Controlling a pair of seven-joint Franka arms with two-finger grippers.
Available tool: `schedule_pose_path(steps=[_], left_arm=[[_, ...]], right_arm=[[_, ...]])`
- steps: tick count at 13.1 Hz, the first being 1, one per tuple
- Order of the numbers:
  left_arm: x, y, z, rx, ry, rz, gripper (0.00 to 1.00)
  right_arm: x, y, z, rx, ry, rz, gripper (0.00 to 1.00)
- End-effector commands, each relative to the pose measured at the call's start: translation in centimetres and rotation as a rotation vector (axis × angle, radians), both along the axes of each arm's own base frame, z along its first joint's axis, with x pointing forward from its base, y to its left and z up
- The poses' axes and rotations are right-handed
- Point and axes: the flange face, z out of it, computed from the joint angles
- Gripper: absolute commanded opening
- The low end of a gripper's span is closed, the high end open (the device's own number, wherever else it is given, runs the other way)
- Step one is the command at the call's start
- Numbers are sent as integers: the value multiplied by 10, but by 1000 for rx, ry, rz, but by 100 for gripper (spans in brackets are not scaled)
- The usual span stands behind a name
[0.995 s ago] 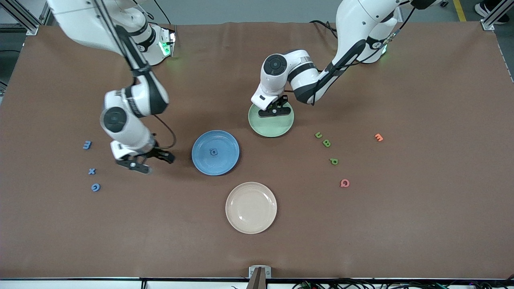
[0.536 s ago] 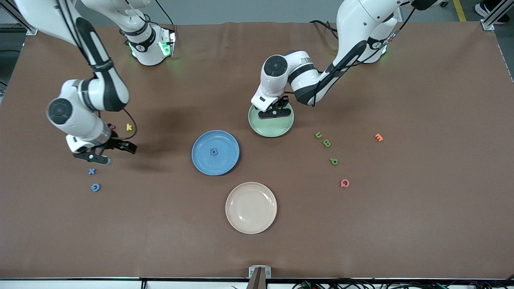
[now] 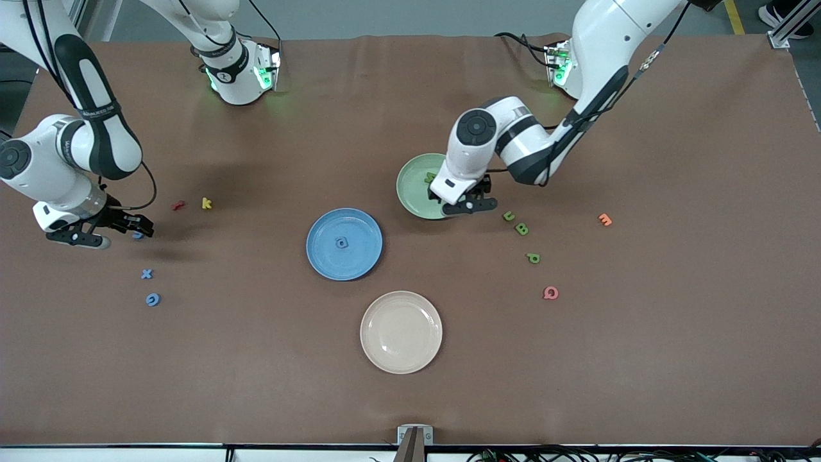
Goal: Sort letters by color into matching plates
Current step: 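Grasp blue E with the right gripper while the left gripper grasps green u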
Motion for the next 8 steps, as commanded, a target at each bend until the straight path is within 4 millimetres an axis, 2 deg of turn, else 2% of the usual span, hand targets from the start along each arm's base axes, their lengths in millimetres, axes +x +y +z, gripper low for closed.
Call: schedule_pose_path(steps=[1,4,6,8], left_arm=[[-5,28,0,47,-11,-12,99],[-4,59,-8,89,-23,-11,99],[-10,67,-13,88,-27,-12,99],[-5,81,-18,80,-31,7,99]], right_arm=[[-6,-19,-33,-9,-18,7,71],[-11,-29,-53,-11,-24,-8,71],[-13,-31,-59,-9,-16,-8,71],[-16,-34,-62,-7,-10,-4,71]])
